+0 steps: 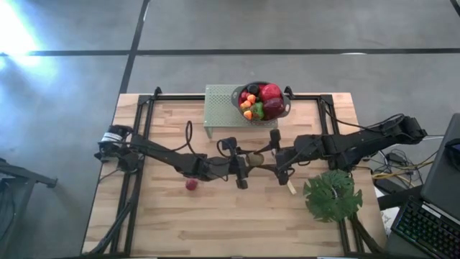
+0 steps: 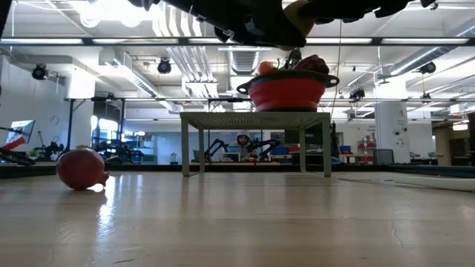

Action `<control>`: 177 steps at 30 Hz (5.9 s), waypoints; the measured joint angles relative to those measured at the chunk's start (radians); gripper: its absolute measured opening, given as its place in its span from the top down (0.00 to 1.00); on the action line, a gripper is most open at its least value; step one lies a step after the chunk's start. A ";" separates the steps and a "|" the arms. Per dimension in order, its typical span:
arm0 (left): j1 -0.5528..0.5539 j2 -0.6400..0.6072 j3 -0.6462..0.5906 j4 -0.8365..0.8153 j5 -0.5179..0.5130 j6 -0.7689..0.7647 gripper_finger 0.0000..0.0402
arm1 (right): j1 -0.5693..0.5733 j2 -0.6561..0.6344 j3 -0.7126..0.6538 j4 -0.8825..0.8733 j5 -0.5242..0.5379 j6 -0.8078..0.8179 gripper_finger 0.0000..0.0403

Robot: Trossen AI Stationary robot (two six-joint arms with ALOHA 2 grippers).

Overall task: Pick & Place Fruit
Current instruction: Put the brown kiwi into the black strainer bowl on the shelf, then put the red pomegranate into the black strainer bowl on the shelf

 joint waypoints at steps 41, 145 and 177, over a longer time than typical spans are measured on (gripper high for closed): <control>-0.008 -0.054 0.013 -0.242 -0.055 -0.033 0.02 | 0.001 0.000 0.101 -0.151 0.070 -0.007 0.51; -0.248 -0.230 0.008 -1.177 0.045 -0.713 0.02 | -0.511 -0.003 0.459 -0.868 -0.134 0.110 0.49; -0.252 -0.226 -0.306 -1.110 0.326 -1.042 0.02 | -0.468 -0.003 0.457 -0.877 -0.135 0.117 0.57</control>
